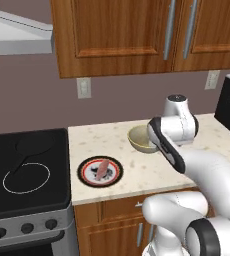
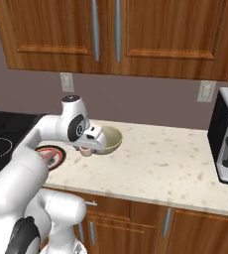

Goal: Place one of the steaks on the plate and the other in the bowl. Then place the bowl in the fridge.

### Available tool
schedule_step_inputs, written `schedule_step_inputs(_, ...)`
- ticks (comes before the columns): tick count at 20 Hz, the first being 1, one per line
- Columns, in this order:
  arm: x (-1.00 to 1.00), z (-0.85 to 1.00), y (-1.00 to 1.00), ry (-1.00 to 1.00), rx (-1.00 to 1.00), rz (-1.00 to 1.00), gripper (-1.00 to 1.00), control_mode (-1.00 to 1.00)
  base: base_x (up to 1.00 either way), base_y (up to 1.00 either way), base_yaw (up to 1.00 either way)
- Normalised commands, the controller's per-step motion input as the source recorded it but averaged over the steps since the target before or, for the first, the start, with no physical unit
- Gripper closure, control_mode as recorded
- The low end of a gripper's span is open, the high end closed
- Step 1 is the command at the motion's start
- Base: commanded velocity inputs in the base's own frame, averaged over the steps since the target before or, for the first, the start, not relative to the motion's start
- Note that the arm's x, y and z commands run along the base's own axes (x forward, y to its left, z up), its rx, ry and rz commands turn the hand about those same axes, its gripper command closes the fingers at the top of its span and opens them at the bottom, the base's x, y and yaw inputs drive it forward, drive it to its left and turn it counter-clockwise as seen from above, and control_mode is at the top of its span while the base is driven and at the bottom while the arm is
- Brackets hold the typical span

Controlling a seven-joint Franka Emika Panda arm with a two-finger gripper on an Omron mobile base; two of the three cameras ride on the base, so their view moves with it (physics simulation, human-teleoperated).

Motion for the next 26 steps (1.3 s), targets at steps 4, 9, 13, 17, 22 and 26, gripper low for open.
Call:
schedule_step_inputs(4, 0.76, 0.00, -0.09, 0.02, 0.00, 0.20, 1.00, -1.00, 0.00, 0.00, 0.00)
schedule_step_inputs(9, 0.54, 0.00, -0.24, 0.00, 0.00, 0.17, 1.00, -1.00, 0.00, 0.00, 0.00)
schedule_step_inputs(13, 0.51, 0.00, 0.00, 0.01, 0.00, 0.03, 1.00, -1.00, 0.00, 0.00, 0.00)
schedule_step_inputs(17, 0.66, -0.07, 0.03, 0.00, 0.00, 0.00, 1.00, -1.00, 0.00, 0.00, 0.00)
schedule_step_inputs(22, 0.61, -0.14, 0.00, 0.02, 0.00, 0.04, 1.00, -1.00, 0.00, 0.00, 0.00)
schedule_step_inputs(26, 0.56, -0.11, 0.02, 0.00, 0.00, 0.05, 1.00, -1.00, 0.00, 0.00, 0.00)
